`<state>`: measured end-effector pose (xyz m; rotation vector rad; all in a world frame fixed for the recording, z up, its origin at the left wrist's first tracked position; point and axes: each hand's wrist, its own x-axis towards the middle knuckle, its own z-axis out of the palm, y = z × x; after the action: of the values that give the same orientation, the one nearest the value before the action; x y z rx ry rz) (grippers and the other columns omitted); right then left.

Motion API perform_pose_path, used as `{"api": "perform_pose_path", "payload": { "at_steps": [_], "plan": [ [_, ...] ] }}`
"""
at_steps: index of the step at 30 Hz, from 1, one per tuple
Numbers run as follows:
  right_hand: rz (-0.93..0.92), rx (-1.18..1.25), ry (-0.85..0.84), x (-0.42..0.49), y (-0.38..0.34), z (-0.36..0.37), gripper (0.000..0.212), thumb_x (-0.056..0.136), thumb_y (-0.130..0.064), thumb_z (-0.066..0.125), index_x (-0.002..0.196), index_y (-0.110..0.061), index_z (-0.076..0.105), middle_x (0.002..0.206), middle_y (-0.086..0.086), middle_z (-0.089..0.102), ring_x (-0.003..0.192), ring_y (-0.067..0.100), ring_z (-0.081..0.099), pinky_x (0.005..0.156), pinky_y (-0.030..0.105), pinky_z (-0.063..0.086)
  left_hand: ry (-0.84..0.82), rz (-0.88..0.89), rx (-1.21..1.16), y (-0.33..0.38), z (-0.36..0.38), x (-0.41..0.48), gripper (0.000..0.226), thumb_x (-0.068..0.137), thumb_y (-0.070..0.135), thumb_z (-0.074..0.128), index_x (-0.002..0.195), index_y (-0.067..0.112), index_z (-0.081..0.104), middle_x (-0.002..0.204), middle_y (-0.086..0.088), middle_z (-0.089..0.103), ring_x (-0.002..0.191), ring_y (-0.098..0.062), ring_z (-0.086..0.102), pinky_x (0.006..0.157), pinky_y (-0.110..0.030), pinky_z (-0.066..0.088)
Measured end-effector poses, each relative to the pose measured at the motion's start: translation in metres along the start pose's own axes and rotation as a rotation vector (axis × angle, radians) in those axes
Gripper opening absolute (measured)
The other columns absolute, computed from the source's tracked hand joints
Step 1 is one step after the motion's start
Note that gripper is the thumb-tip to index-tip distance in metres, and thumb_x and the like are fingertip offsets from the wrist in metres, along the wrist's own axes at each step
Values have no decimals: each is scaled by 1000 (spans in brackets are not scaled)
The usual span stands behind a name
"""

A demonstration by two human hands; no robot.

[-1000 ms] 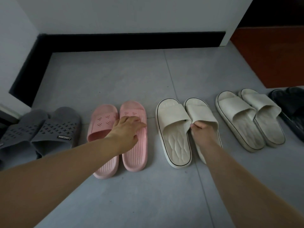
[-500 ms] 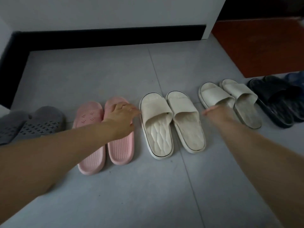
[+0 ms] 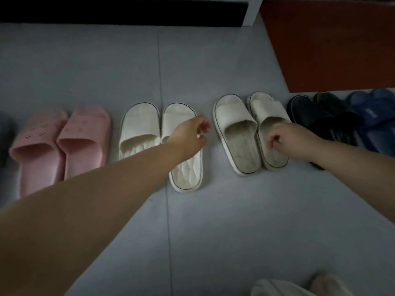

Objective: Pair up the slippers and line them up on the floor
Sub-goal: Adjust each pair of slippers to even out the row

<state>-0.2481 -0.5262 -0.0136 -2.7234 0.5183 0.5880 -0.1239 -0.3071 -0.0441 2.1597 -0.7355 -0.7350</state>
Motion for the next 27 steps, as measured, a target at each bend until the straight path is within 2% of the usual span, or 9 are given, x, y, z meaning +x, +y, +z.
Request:
{"api": "perform_pose_path", "payload": {
  "at_steps": [2, 3, 5, 7, 10, 12, 18, 24, 27],
  "plan": [
    [27, 74, 219, 27, 27, -1, 17, 83, -3, 56, 84, -19, 61, 107, 9, 55, 92, 29, 58, 77, 32, 44, 104, -62, 28, 11, 17, 11, 27, 82, -1, 50, 103, 13, 61, 97, 5, 59, 86, -16, 56, 76, -19, 41],
    [97, 107, 286, 41, 41, -5, 24, 82, -3, 59, 102, -15, 58, 118, 14, 49, 97, 33, 56, 77, 34, 44, 138, -107, 50, 17, 22, 18, 27, 83, 0, 50, 104, 12, 61, 98, 2, 61, 85, -19, 57, 74, -18, 40],
    [264, 132, 214, 67, 67, -9, 56, 81, -11, 64, 130, -17, 38, 131, 19, 38, 101, 39, 55, 74, 36, 43, 164, -221, 86, 24, 34, 37, 30, 84, 5, 56, 113, 10, 57, 110, -8, 63, 95, -28, 60, 78, -24, 43],
    [272, 81, 65, 88, 89, -7, 68, 83, -20, 62, 140, -23, 26, 131, 21, 46, 106, 40, 56, 77, 38, 45, 112, -371, 133, 32, 51, 60, 47, 83, 18, 65, 124, 8, 46, 122, -17, 56, 109, -35, 56, 89, -35, 45],
    [153, 121, 55, 99, 112, 9, 65, 89, -16, 52, 145, -28, 22, 125, 20, 57, 108, 37, 58, 83, 37, 47, 7, -514, 209, 43, 87, 81, 65, 86, 22, 61, 139, 8, 25, 136, -19, 40, 121, -37, 48, 98, -43, 41],
    [101, 168, 88, 98, 117, 13, 66, 91, -15, 53, 147, -28, 20, 129, 20, 53, 111, 37, 56, 91, 39, 46, 90, -546, 223, 44, 101, 83, 60, 90, 10, 49, 143, 11, 21, 140, -18, 35, 122, -38, 47, 99, -42, 39],
    [-28, 236, -19, 91, 121, -1, 73, 88, -15, 58, 148, -27, 19, 130, 19, 52, 114, 35, 55, 95, 38, 46, 272, -521, 239, 39, 100, 70, 43, 92, 10, 41, 135, 11, 41, 131, -18, 53, 117, -38, 51, 92, -40, 42],
    [-71, 258, -45, 91, 110, 7, 75, 87, -11, 57, 147, -25, 16, 128, 18, 51, 112, 35, 55, 87, 34, 44, 320, -584, 279, 39, 99, 62, 43, 89, 5, 40, 132, 12, 44, 122, -18, 59, 109, -38, 55, 74, -33, 36],
    [-109, 293, -105, 80, 116, 4, 80, 85, -16, 62, 147, -27, 13, 130, 15, 49, 111, 31, 56, 86, 34, 44, 332, -611, 279, 40, 103, 62, 45, 91, 7, 38, 135, 14, 41, 123, -18, 58, 109, -38, 56, 74, -34, 36]
  ]
}}
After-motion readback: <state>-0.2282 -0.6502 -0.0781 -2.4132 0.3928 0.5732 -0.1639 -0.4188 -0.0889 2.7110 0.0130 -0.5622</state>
